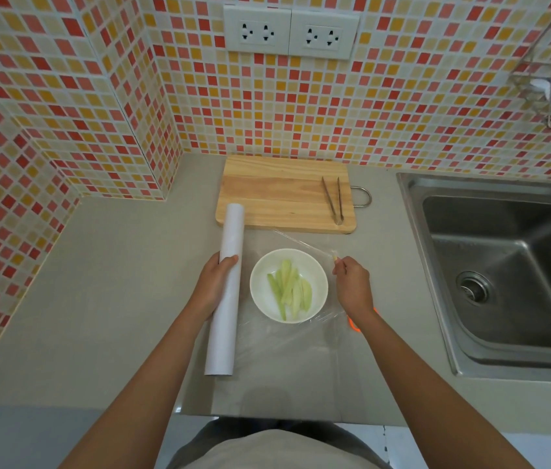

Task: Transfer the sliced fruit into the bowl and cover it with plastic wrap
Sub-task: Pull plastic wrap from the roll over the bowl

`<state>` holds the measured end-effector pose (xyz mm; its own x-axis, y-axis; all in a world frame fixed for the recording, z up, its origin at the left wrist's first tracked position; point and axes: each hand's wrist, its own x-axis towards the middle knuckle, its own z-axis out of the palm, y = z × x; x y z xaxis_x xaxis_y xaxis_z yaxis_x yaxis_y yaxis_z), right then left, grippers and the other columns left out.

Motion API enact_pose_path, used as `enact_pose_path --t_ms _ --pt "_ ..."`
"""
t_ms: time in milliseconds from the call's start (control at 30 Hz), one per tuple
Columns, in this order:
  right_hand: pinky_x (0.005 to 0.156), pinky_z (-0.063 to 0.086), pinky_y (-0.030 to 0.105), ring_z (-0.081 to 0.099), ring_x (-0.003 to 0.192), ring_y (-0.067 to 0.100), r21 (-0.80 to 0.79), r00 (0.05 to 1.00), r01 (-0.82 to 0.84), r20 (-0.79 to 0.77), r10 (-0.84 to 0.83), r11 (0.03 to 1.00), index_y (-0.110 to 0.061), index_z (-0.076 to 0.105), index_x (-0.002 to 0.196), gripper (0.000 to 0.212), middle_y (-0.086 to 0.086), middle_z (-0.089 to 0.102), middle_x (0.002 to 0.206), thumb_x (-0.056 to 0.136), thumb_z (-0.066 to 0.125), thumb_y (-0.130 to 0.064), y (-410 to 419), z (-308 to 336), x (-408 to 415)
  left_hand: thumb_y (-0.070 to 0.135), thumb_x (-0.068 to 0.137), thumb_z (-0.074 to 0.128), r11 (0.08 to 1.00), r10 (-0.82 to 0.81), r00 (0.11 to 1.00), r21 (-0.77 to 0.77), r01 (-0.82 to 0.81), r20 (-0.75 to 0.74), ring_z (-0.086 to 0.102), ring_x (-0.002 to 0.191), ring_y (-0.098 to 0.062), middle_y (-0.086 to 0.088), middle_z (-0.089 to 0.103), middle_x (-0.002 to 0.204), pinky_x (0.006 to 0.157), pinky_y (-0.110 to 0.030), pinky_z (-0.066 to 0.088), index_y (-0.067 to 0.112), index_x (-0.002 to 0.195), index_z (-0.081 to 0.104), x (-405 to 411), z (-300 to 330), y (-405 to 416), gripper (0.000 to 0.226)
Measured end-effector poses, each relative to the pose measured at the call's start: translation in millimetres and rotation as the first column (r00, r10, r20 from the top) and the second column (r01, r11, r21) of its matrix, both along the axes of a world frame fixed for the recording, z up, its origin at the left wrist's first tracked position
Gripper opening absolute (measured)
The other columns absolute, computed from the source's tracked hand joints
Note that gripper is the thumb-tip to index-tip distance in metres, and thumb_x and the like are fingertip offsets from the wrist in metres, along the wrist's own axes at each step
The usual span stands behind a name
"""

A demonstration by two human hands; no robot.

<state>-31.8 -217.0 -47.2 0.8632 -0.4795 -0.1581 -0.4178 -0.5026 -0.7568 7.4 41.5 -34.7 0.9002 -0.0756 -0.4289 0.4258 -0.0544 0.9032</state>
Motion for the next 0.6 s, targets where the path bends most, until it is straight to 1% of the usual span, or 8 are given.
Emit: enact_pose_path --t_ms 67,100,167,233,300,433,533,600 --pt "0.060 0.034 0.033 0.049 0.068 0.027 -0.036 1.000 -0.007 -0.014 0.007 0.999 0.003 0.056 0.082 0.033 0.013 0.059 0.074 0.100 0.039 -0.018 1 -2 -1 0.039 0.089 0.062 1.000 -0.011 1.000 0.021 0.010 0.028 0.059 0.060 -0.019 -0.006 0.061 0.075 0.054 -0.031 0.049 0.017 0.092 0.058 -1 -1 -2 0.022" --pt "0.060 0.034 0.033 0.049 0.068 0.028 -0.054 1.000 -0.010 -0.027 0.009 0.998 0.001 0.054 0.081 0.031 0.013 0.058 0.073 0.100 0.039 -0.019 2 -4 -1 0.039 0.087 0.066 0.999 -0.019 0.999 0.036 0.017 0.048 0.059 0.056 -0.016 -0.005 0.060 0.073 0.049 -0.028 0.048 0.017 0.093 0.058 -1 -2 -3 0.023" --pt "0.060 0.035 0.034 0.049 0.067 0.028 -0.100 0.999 -0.011 -0.051 0.006 0.995 -0.001 0.053 0.082 0.030 0.017 0.060 0.075 0.100 0.039 -0.021 6 -6 -2 0.034 0.084 0.071 0.997 -0.027 0.997 0.079 0.021 0.076 0.059 0.054 -0.012 -0.004 0.061 0.075 0.046 -0.025 0.048 0.013 0.101 0.058 -2 -4 -5 0.030" --pt "0.060 0.036 0.034 0.050 0.067 0.029 -0.151 0.998 -0.018 -0.066 0.008 0.988 0.001 0.054 0.086 0.032 0.020 0.063 0.079 0.100 0.038 -0.023 10 -10 -3 0.033 0.082 0.074 0.994 -0.029 0.996 0.109 0.020 0.083 0.059 0.060 -0.012 -0.003 0.063 0.083 0.050 -0.023 0.048 0.011 0.108 0.058 -3 -6 -6 0.038" --pt "0.059 0.037 0.034 0.054 0.070 0.032 -0.180 0.997 -0.025 -0.071 0.013 0.983 0.000 0.054 0.090 0.032 0.020 0.064 0.080 0.100 0.038 -0.025 14 -12 -4 0.034 0.080 0.076 0.994 -0.032 0.996 0.111 0.023 0.080 0.059 0.066 -0.014 -0.004 0.063 0.088 0.055 -0.025 0.048 0.010 0.111 0.057 -3 -8 -6 0.043" --pt "0.060 0.043 0.035 0.061 0.075 0.034 -0.163 0.998 -0.006 -0.058 -0.004 0.987 -0.008 0.052 0.097 0.027 0.012 0.065 0.077 0.098 0.041 -0.033 16 -14 -4 0.044 0.068 0.075 0.994 -0.024 0.997 0.109 0.016 0.079 0.062 0.079 -0.018 -0.005 0.066 0.099 0.067 -0.031 0.049 0.011 0.115 0.057 -3 -9 -8 0.060" --pt "0.062 0.045 0.036 0.063 0.077 0.036 -0.228 0.999 0.001 -0.049 -0.013 0.974 -0.011 0.052 0.102 0.028 0.012 0.068 0.081 0.098 0.041 -0.037 15 -16 -6 0.046 0.067 0.074 0.994 -0.017 0.997 0.111 0.008 0.080 0.063 0.081 -0.018 -0.006 0.066 0.102 0.068 -0.030 0.049 0.012 0.115 0.057 -3 -10 -9 0.061" --pt "0.065 0.049 0.039 0.064 0.078 0.038 -0.278 0.998 -0.029 -0.064 0.012 0.960 -0.011 0.051 0.103 0.029 0.012 0.069 0.084 0.098 0.040 -0.038 14 -18 -8 0.046 0.066 0.074 0.993 -0.010 0.996 0.115 0.000 0.083 0.062 0.080 -0.017 -0.005 0.066 0.101 0.068 -0.030 0.048 0.013 0.115 0.057 -3 -11 -9 0.062"
